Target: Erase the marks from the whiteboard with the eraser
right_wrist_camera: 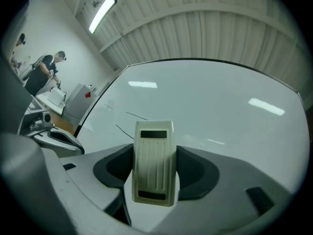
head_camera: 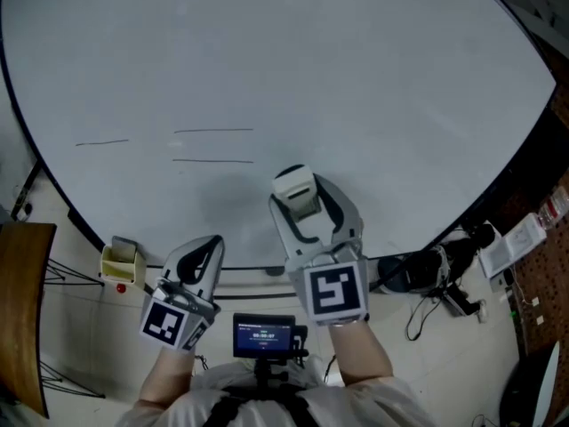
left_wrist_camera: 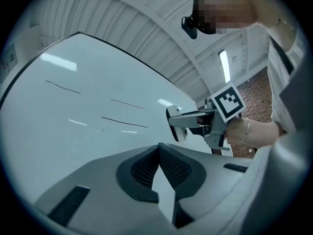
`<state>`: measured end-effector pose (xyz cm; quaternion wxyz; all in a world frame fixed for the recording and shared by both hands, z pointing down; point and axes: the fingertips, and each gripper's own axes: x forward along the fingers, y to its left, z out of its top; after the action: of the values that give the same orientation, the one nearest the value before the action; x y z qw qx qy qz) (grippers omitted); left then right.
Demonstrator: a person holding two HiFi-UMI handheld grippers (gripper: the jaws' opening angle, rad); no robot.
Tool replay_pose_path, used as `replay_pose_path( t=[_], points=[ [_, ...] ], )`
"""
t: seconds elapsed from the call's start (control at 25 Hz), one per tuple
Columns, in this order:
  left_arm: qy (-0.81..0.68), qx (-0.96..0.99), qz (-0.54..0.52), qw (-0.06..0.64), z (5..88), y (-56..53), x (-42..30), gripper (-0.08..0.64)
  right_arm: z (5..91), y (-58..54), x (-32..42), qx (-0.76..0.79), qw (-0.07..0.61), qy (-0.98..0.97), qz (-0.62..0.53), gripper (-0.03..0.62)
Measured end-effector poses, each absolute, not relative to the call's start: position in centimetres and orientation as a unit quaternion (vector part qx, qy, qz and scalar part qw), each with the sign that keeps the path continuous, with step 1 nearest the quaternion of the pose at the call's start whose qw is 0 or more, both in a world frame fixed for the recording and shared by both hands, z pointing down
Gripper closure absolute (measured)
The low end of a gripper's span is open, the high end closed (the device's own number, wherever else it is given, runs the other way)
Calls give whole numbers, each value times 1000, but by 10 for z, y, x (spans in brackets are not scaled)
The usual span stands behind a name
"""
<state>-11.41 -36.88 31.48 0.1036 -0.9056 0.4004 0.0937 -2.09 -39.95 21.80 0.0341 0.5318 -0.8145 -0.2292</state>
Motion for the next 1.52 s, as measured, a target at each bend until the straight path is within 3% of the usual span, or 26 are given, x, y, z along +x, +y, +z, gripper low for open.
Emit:
replay_pose_path(
  t=[0.16, 0.6, 1.2, 1.52],
  points=[
    [398, -903, 120, 111, 309, -359, -124, 554, 222, -370, -2, 542, -20, -818, -190, 339],
    [393, -906, 112, 106, 324, -314, -104, 554, 262, -311, 22, 534, -4, -830, -162, 339],
    [457, -880, 87, 94, 353, -159, 9, 554, 327, -163, 129, 450, 14, -889, -87, 337],
    [475, -874, 75, 66, 357, -100, 25, 554, 353, -114, 158, 431, 10, -901, -48, 337]
  ],
)
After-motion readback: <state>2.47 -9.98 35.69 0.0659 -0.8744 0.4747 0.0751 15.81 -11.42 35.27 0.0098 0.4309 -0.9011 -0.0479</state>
